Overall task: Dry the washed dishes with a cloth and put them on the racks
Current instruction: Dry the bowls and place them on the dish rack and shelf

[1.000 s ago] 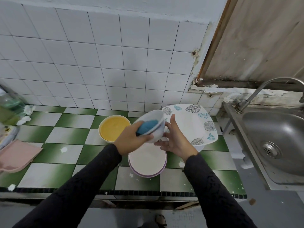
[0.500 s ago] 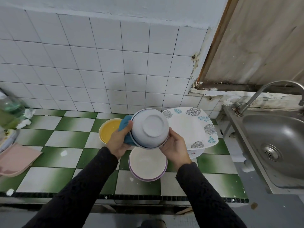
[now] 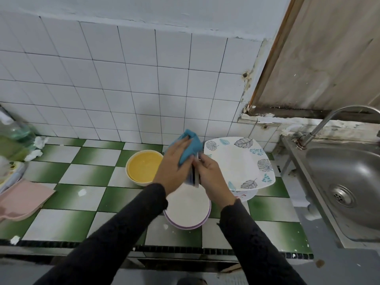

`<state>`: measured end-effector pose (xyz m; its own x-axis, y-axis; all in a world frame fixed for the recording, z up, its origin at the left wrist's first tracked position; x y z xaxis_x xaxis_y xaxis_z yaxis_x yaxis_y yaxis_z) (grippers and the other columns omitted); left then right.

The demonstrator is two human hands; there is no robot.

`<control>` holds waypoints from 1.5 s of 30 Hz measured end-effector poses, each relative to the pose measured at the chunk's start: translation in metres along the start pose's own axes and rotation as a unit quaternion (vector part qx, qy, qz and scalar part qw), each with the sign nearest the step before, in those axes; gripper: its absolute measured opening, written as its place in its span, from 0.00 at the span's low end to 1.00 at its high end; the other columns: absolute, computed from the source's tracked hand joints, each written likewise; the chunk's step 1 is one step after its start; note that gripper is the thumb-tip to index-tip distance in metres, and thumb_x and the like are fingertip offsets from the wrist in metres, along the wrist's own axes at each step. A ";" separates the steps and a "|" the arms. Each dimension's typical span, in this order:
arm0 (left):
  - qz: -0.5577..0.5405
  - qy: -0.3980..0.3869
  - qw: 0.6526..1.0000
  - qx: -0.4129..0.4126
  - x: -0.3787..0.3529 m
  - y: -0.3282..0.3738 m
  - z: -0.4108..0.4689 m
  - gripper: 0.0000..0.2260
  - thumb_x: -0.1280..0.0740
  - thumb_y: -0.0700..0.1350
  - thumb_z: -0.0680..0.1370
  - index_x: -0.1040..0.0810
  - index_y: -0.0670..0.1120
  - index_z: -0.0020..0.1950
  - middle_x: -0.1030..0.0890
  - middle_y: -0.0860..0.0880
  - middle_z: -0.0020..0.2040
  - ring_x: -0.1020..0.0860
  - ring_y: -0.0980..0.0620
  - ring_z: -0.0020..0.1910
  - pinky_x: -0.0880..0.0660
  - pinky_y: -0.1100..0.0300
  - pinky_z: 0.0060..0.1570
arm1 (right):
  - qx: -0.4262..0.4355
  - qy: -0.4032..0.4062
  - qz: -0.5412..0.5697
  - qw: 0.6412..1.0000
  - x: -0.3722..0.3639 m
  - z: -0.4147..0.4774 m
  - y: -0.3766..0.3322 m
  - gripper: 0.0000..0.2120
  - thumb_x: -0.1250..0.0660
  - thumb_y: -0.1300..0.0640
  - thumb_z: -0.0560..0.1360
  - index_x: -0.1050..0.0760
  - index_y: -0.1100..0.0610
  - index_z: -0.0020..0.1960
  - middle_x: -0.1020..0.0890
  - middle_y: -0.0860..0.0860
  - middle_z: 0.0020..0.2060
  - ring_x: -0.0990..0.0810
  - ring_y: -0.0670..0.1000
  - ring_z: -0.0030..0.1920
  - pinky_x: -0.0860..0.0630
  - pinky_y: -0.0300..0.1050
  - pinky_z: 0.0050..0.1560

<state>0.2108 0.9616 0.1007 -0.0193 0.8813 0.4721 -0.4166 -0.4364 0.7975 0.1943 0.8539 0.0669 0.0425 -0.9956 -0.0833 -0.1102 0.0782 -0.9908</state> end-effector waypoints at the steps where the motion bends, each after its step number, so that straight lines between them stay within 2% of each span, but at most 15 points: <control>1: -0.037 -0.004 0.998 0.048 0.008 -0.009 0.008 0.16 0.41 0.51 0.82 0.33 0.58 0.70 0.26 0.53 0.67 0.29 0.53 0.67 0.32 0.59 0.67 | 0.004 -0.008 -0.027 1.000 0.002 0.000 -0.001 0.11 0.41 0.58 0.85 0.20 0.51 0.54 0.17 0.60 0.53 0.18 0.56 0.54 0.20 0.59 0.58; 4: -0.044 0.000 0.994 0.099 0.022 -0.012 0.017 0.12 0.41 0.46 0.83 0.28 0.55 0.66 0.24 0.55 0.60 0.25 0.58 0.57 0.30 0.61 0.63 | 0.020 -0.008 -0.039 0.999 0.001 -0.003 -0.009 0.10 0.40 0.57 0.85 0.20 0.50 0.53 0.17 0.62 0.52 0.18 0.63 0.54 0.21 0.61 0.57; 7: 0.034 -0.024 0.999 -0.033 0.014 0.017 0.005 0.19 0.41 0.49 0.79 0.28 0.51 0.70 0.28 0.58 0.66 0.31 0.59 0.66 0.37 0.67 0.69 | 0.013 0.007 -0.016 1.000 0.003 0.001 -0.009 0.10 0.40 0.55 0.85 0.20 0.53 0.56 0.16 0.60 0.52 0.17 0.62 0.56 0.19 0.60 0.58; 9: -0.003 -0.047 0.998 -0.048 0.009 0.015 0.000 0.18 0.40 0.49 0.78 0.28 0.57 0.69 0.28 0.61 0.67 0.32 0.60 0.68 0.37 0.67 0.70 | 0.010 0.013 -0.024 1.000 0.006 0.004 -0.009 0.10 0.39 0.54 0.84 0.19 0.53 0.56 0.16 0.57 0.52 0.17 0.59 0.55 0.20 0.59 0.59; 12: -0.228 0.003 0.963 0.145 0.020 -0.031 0.011 0.14 0.42 0.44 0.81 0.24 0.57 0.63 0.21 0.58 0.60 0.24 0.57 0.61 0.27 0.59 0.62 | 0.017 0.015 -0.018 1.000 0.016 0.007 -0.016 0.11 0.39 0.52 0.83 0.18 0.53 0.52 0.15 0.53 0.46 0.18 0.56 0.48 0.19 0.54 0.48; 16: -0.365 0.055 0.867 0.335 0.010 -0.079 -0.016 0.12 0.41 0.48 0.80 0.22 0.49 0.60 0.17 0.45 0.51 0.20 0.42 0.50 0.22 0.47 0.47 | -0.061 0.061 0.250 0.964 0.027 0.011 -0.001 0.10 0.41 0.57 0.85 0.21 0.59 0.55 0.15 0.53 0.46 0.17 0.52 0.46 0.19 0.49 0.44; 21: -0.315 0.192 0.901 0.228 0.010 -0.047 -0.038 0.15 0.43 0.44 0.85 0.32 0.52 0.72 0.24 0.57 0.62 0.25 0.55 0.64 0.25 0.66 0.55 | -0.056 0.143 0.425 0.892 0.018 0.010 0.007 0.09 0.43 0.61 0.85 0.24 0.61 0.56 0.14 0.54 0.47 0.16 0.50 0.48 0.20 0.48 0.59; 23: -0.196 0.172 0.953 0.153 0.004 -0.022 -0.041 0.18 0.42 0.46 0.84 0.36 0.52 0.74 0.28 0.53 0.68 0.29 0.53 0.68 0.26 0.62 0.62 | -0.054 0.141 0.446 0.882 0.010 0.009 0.006 0.08 0.44 0.60 0.85 0.27 0.59 0.52 0.17 0.55 0.46 0.17 0.51 0.48 0.20 0.48 0.55; 25: -0.005 0.091 0.996 -0.009 -0.010 0.012 -0.039 0.22 0.42 0.48 0.83 0.40 0.54 0.77 0.35 0.51 0.75 0.38 0.51 0.75 0.37 0.52 0.73 | -0.092 0.122 0.421 0.894 0.000 0.009 0.012 0.09 0.41 0.54 0.85 0.26 0.58 0.55 0.19 0.58 0.49 0.18 0.56 0.52 0.20 0.52 0.56; 28: 0.138 0.038 0.980 -0.137 -0.018 0.024 -0.030 0.23 0.42 0.49 0.81 0.39 0.53 0.76 0.36 0.50 0.76 0.43 0.50 0.78 0.45 0.49 0.76 | -0.120 0.096 0.410 0.899 -0.008 0.006 0.019 0.12 0.40 0.53 0.83 0.25 0.58 0.60 0.20 0.61 0.54 0.20 0.59 0.59 0.24 0.56 0.65; 31: 0.074 0.071 0.993 -0.056 0.003 0.008 -0.013 0.21 0.42 0.51 0.82 0.37 0.52 0.75 0.32 0.49 0.73 0.35 0.51 0.74 0.36 0.52 0.72 | -0.084 0.058 0.361 0.927 -0.004 0.004 0.009 0.07 0.43 0.58 0.85 0.29 0.56 0.51 0.19 0.58 0.51 0.19 0.56 0.51 0.23 0.58 0.57; 34: -0.099 0.106 0.984 0.102 0.020 -0.021 -0.004 0.13 0.42 0.47 0.84 0.31 0.54 0.68 0.23 0.55 0.60 0.25 0.63 0.59 0.28 0.59 0.59 | -0.075 0.042 0.320 0.944 -0.002 0.002 0.009 0.07 0.44 0.57 0.86 0.28 0.58 0.58 0.19 0.59 0.57 0.19 0.58 0.56 0.22 0.63 0.60; 36: -0.114 0.090 0.978 0.149 0.018 -0.025 -0.003 0.11 0.42 0.45 0.84 0.29 0.53 0.65 0.22 0.55 0.57 0.24 0.62 0.55 0.26 0.56 0.59 | -0.081 0.046 0.305 0.948 -0.001 0.000 0.013 0.09 0.44 0.58 0.86 0.29 0.59 0.61 0.19 0.59 0.58 0.18 0.56 0.55 0.20 0.58 0.59; 41: 0.090 0.021 0.994 -0.060 0.002 0.022 -0.006 0.21 0.41 0.51 0.79 0.26 0.46 0.69 0.25 0.48 0.68 0.30 0.51 0.68 0.34 0.54 0.71 | -0.075 0.041 0.206 0.975 -0.002 0.002 0.008 0.13 0.44 0.55 0.86 0.23 0.57 0.61 0.16 0.57 0.54 0.16 0.53 0.53 0.19 0.51 0.56; 45: -0.148 -0.025 0.973 0.178 0.014 -0.026 0.021 0.14 0.40 0.50 0.76 0.21 0.52 0.58 0.19 0.49 0.58 0.23 0.48 0.60 0.28 0.52 0.65 | -0.049 0.036 -0.011 0.998 0.015 0.008 -0.001 0.13 0.39 0.55 0.82 0.22 0.57 0.42 0.19 0.55 0.41 0.23 0.54 0.44 0.27 0.49 0.48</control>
<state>0.2400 0.9815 0.0946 0.1006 0.9720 0.2122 -0.0560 -0.2074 0.9766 0.2030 0.8393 0.0657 -0.0247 -0.9984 -0.0501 -0.2069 0.0542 -0.9769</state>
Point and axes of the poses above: each hand's wrist, its own z-axis towards the middle knuckle, its own x-axis out of the back of the hand, y = z × x, the point moved 10 cm from there along z, towards the middle knuckle
